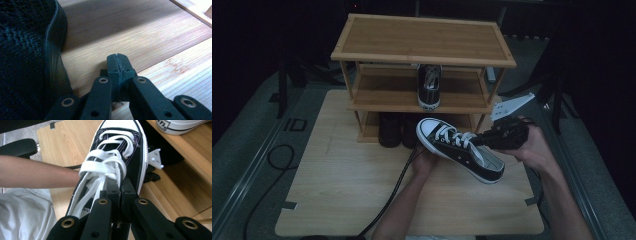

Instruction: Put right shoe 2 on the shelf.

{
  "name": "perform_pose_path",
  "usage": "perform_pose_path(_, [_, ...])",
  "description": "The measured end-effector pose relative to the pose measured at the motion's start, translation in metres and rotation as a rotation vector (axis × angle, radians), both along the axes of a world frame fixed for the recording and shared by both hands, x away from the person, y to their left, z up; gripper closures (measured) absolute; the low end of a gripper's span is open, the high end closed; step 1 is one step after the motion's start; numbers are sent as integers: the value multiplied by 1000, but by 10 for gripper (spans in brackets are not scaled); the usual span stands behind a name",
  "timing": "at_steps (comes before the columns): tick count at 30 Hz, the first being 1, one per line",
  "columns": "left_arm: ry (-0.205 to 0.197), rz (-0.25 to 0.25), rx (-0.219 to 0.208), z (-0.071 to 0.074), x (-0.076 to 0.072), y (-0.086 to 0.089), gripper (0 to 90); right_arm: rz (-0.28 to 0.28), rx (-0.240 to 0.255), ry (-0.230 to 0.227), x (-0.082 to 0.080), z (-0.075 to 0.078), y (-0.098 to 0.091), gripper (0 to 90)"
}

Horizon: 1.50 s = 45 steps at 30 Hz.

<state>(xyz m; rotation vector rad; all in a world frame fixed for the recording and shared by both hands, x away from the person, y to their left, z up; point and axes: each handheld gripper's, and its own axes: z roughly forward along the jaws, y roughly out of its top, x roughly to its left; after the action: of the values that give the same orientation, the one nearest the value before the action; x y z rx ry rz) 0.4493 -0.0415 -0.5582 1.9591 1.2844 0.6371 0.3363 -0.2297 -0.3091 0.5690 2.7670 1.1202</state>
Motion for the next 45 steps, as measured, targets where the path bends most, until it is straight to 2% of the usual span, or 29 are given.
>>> perform_pose_path(11, [-1,1,-3,0,0,0,900,-45,4,-23,5,12,-8,887])
perform_pose_path(18, [1,4,-6,0,0,0,900,-100,13,-36,10,22,-19,887])
perform_pose_path(26, [2,5,-10,0,0,0,900,-189,-9,-43,21,24,-28,887])
perform_pose_path(27, [0,7,-11,0,0,0,900,-221,-13,-46,26,24,-31,888])
perform_pose_path(30, [1,7,-7,0,0,0,900,-248,-6,-42,30,25,-33,888])
perform_pose_path(31, [3,6,-7,0,0,0,900,-284,-3,-39,34,26,-35,888])
perform_pose_path(33, [2,5,-6,0,0,0,900,-310,-2,-41,38,27,-35,888])
perform_pose_path(36, [4,-2,-10,0,0,0,900,-360,4,-50,44,26,-34,887])
perform_pose_path(39, [4,-2,-10,0,0,0,900,-400,-15,-63,49,24,-30,888])
perform_pose_path(42, [4,-2,-10,0,0,0,900,-418,-29,-77,52,22,-26,887])
perform_pose_path(43, [4,-1,-9,0,0,0,900,-440,-41,-91,56,18,-22,887])
perform_pose_path(45, [4,-1,-10,0,0,0,900,-450,-41,-84,60,15,-19,887])
